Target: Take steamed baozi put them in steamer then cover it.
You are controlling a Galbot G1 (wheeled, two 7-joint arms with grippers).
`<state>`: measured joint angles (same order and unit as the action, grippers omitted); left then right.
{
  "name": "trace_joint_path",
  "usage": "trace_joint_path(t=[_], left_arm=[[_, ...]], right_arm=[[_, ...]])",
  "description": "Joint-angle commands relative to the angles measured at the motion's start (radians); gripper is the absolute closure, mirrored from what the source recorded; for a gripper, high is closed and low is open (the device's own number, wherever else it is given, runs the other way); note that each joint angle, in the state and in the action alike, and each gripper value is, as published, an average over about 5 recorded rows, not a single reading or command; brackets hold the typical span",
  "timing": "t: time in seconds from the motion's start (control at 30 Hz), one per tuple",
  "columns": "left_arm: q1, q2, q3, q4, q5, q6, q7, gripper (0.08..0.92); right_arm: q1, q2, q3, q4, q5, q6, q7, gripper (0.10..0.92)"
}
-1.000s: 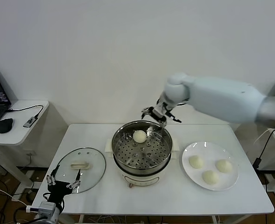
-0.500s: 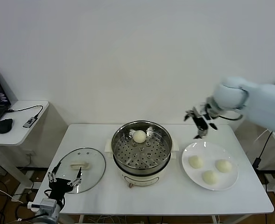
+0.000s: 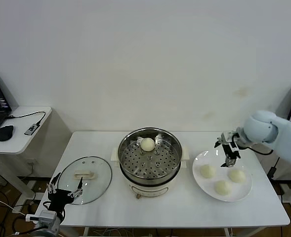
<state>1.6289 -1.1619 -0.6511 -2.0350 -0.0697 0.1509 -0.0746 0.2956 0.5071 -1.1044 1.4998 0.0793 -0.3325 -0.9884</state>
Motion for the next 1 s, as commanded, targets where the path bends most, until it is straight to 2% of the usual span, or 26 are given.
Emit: trace_joint_path(t=[0.03, 0.83, 1.0], left_arm=[[0.005, -0.005, -0.007, -0.001, 0.002, -0.001, 0.000, 0.177], [0.002, -0.006, -0.013, 0.004, 0.004, -0.003, 0.000, 0.177], [0.002, -0.008, -0.013, 0.004, 0.003, -0.003, 0.000, 0.177]], right_arm=[[-0.262, 0.061, 0.189, -0.132, -0.059, -0.010, 0.003, 0.203], [-0.380, 0.245, 0.293, -0.312, -0.158, 0.036, 0.045, 0.203], [-0.379, 0.256, 0.298, -0.326, -0.172, 0.032, 0.048, 0.229]])
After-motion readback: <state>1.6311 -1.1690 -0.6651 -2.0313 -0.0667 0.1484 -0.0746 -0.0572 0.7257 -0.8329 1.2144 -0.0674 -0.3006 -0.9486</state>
